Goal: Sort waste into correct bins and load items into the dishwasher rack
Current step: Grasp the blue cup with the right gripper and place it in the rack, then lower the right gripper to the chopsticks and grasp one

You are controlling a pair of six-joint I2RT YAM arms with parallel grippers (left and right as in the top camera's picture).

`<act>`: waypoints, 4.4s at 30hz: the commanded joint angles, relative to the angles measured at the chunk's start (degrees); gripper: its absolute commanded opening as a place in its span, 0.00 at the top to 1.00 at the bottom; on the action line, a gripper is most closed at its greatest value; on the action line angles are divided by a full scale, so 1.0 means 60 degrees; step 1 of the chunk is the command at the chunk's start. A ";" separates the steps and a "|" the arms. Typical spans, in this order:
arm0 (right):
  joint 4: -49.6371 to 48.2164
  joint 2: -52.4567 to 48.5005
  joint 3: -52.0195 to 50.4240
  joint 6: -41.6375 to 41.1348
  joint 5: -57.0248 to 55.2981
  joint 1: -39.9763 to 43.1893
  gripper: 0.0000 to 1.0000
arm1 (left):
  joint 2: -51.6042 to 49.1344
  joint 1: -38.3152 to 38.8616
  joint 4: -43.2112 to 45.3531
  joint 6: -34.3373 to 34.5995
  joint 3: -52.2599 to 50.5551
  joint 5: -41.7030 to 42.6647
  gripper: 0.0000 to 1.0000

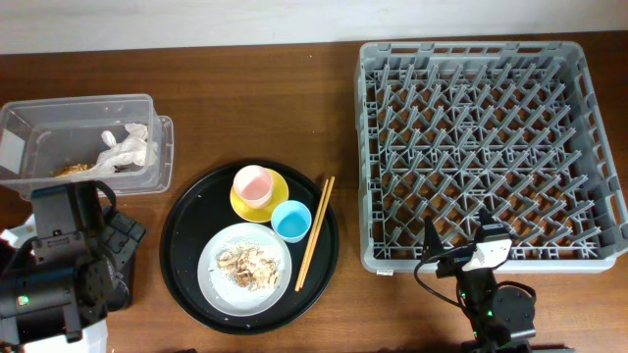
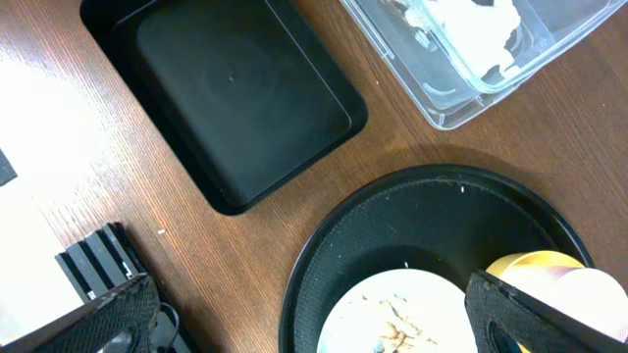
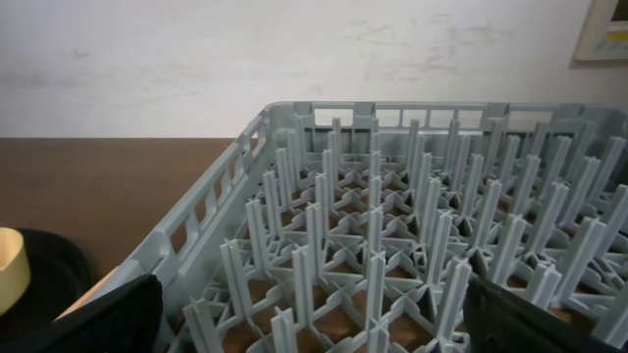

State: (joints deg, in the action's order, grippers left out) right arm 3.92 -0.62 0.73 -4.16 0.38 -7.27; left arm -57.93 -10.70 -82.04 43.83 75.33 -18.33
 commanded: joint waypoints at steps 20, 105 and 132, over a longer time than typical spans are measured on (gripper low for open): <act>0.9686 -1.4407 1.5934 -0.2098 -0.0131 -0.5603 0.02 | -0.0022 -0.0040 -0.0018 0.0080 0.0026 0.0102 0.01; 1.1191 -1.8254 1.8968 -0.4586 0.2364 -0.6641 0.02 | -0.0022 -0.0040 -0.0018 0.0076 0.0026 0.0102 0.01; 1.0659 -1.8881 1.5340 -0.7712 -0.0525 -0.5847 0.37 | -0.0022 -0.0040 -0.0018 0.0076 0.0026 0.0102 0.01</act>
State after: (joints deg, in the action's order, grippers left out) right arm 71.48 -114.08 96.05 -49.78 -3.95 -42.26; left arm -58.24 -10.70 -82.11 43.83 75.22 -17.74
